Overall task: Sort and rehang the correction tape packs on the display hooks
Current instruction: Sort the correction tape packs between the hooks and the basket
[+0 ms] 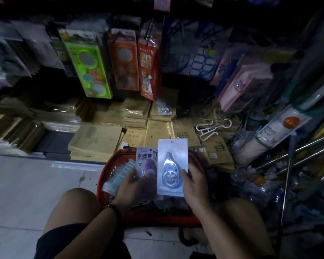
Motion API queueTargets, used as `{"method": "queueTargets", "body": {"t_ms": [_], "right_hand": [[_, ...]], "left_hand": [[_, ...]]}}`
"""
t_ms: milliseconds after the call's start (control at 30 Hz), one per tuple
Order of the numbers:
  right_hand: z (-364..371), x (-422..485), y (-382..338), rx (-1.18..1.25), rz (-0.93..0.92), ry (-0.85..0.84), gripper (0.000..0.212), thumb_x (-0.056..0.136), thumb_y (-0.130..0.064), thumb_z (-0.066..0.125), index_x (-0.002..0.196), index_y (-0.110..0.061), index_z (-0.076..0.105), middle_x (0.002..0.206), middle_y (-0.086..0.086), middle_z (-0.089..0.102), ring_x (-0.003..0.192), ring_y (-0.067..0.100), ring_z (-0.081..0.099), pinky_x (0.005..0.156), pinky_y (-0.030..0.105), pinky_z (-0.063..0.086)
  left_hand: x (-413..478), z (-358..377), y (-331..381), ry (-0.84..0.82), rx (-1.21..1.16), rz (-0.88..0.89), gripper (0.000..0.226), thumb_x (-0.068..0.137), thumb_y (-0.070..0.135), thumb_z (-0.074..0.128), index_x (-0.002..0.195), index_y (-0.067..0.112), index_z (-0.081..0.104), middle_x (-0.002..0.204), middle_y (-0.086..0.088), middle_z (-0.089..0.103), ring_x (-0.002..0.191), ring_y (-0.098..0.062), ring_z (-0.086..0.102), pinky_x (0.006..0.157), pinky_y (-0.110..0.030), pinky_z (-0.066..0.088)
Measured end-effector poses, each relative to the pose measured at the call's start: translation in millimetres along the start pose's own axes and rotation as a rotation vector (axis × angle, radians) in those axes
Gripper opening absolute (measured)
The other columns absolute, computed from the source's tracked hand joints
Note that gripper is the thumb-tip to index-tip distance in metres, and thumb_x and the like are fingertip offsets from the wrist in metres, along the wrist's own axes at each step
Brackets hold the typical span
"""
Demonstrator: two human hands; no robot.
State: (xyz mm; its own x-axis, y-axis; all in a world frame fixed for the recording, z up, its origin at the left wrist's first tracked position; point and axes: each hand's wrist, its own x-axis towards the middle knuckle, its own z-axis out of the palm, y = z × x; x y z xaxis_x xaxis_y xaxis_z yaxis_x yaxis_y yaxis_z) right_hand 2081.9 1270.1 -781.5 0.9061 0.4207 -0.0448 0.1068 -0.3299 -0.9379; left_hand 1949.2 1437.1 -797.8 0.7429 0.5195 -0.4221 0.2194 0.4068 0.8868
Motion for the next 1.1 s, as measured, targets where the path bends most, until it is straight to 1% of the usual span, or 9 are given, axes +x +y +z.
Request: {"method": "queueTargets", "body": {"t_ms": [100,233,367,533,633,733,800,967,1100], "right_hand": [[-6,-12,-23,-0.071,-0.075,-0.064,0.024,0.093,-0.038,0.053,0.099,-0.056,0.068,0.1,-0.029,0.074,0.091,-0.007,0.069,0.074,0.015,0.051],[-18,-15,-53,-0.035,-0.096,-0.133,0.021,0.1,-0.036,0.056,0.109,-0.044,0.073,0.102,-0.023,0.077,0.091,-0.002,0.073,0.078,0.034,0.061],[-37,-18,-96,-0.075,-0.156,-0.012,0.012,0.101,-0.035,0.064,0.111,-0.04,0.065,0.098,-0.019,0.075,0.089,-0.001,0.072,0.075,0.036,0.062],[-76,-16,-174,-0.269,-0.595,0.271,0.027,0.1,-0.04,0.062,0.127,-0.038,0.057,0.117,-0.016,0.052,0.102,0.004,0.057,0.081,0.028,0.055],[-98,-10,-222,-0.386,-0.669,0.144,0.06,0.091,-0.062,0.062,0.143,-0.036,0.05,0.127,-0.022,0.042,0.114,0.0,0.05,0.091,0.016,0.045],[-115,4,-253,-0.545,-0.664,0.064,0.094,0.085,-0.066,0.068,0.161,-0.038,0.021,0.147,-0.023,0.023,0.132,0.003,0.036,0.106,0.02,0.041],[-129,15,-275,-0.567,-0.681,0.126,0.098,0.089,-0.06,0.069,0.165,-0.036,0.012,0.152,-0.02,0.018,0.139,0.009,0.034,0.111,0.026,0.041],[-170,44,-328,-0.566,-0.766,0.291,0.097,0.088,-0.065,0.059,0.165,-0.038,0.006,0.153,-0.019,0.021,0.136,0.01,0.041,0.102,0.027,0.051],[-199,65,-366,-0.513,-0.796,0.403,0.095,0.086,-0.062,0.063,0.166,-0.037,0.019,0.15,-0.027,0.024,0.135,0.004,0.044,0.103,0.024,0.05]], "left_hand": [[-13,1,9,-0.1,-0.148,-0.015,0.047,0.092,0.041,0.083,0.132,0.025,0.066,0.133,-0.02,0.073,0.116,-0.047,0.073,0.084,-0.061,0.063],[-30,11,40,-0.203,-0.151,0.068,0.041,0.098,0.031,0.077,0.137,0.024,0.064,0.139,-0.018,0.07,0.124,-0.046,0.07,0.094,-0.068,0.058],[-47,28,89,-0.206,-0.068,0.212,0.042,0.1,0.026,0.073,0.14,0.028,0.06,0.138,-0.013,0.072,0.122,-0.042,0.072,0.093,-0.065,0.061],[-50,60,157,-0.159,-0.045,0.377,0.049,0.089,0.029,0.087,0.134,0.029,0.067,0.135,-0.013,0.074,0.119,-0.039,0.074,0.093,-0.06,0.062],[-50,83,207,-0.187,-0.051,0.421,0.06,0.082,0.034,0.091,0.136,0.029,0.065,0.135,-0.012,0.074,0.119,-0.04,0.074,0.093,-0.061,0.061],[-50,105,260,-0.25,-0.067,0.432,0.067,0.075,0.042,0.095,0.134,0.033,0.064,0.133,-0.01,0.075,0.115,-0.04,0.076,0.087,-0.064,0.062],[-48,121,294,-0.291,-0.055,0.472,0.065,0.076,0.042,0.094,0.133,0.034,0.064,0.134,-0.01,0.075,0.116,-0.04,0.075,0.087,-0.065,0.062],[-40,170,369,-0.404,-0.056,0.599,0.046,0.095,0.017,0.08,0.136,0.024,0.062,0.135,-0.017,0.073,0.12,-0.044,0.072,0.092,-0.06,0.061],[-43,210,421,-0.417,-0.049,0.653,0.04,0.09,0.02,0.082,0.127,0.022,0.067,0.125,-0.015,0.078,0.112,-0.039,0.077,0.084,-0.052,0.066]]}}
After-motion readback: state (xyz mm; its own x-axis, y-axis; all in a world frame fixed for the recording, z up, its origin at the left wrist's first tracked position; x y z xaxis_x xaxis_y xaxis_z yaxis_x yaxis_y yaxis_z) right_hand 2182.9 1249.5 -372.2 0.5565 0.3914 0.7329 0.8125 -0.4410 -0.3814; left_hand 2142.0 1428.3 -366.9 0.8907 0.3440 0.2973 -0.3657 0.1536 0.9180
